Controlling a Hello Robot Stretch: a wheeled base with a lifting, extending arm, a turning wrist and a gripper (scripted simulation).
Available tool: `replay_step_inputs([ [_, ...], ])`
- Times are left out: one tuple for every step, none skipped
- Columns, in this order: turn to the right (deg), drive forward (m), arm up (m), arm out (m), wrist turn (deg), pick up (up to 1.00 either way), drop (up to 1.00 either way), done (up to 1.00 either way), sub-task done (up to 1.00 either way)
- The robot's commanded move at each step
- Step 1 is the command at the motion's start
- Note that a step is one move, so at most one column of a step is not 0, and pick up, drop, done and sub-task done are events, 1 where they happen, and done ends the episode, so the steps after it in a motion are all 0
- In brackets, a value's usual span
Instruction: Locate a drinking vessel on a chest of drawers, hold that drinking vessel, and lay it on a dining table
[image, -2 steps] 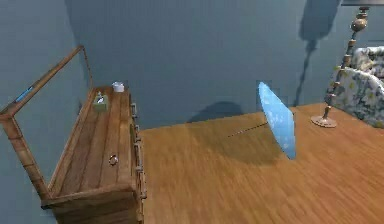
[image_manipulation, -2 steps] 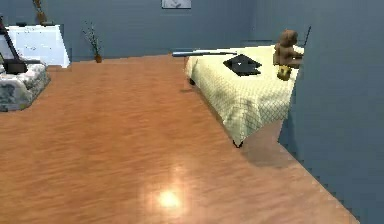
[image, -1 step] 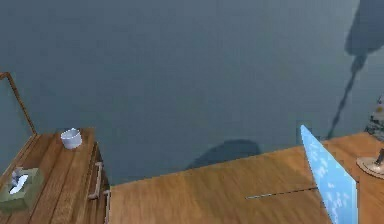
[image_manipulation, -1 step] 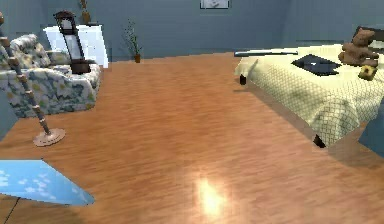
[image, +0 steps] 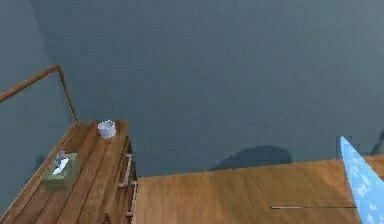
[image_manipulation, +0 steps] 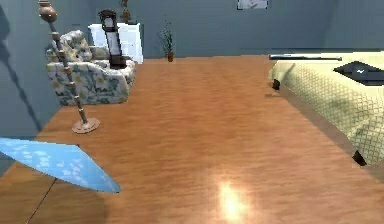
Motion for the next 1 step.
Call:
replay_step_inputs([
  [0.0,0.5,0.0,0.0,0.0,0.0,0.0,0.0,0.0],
])
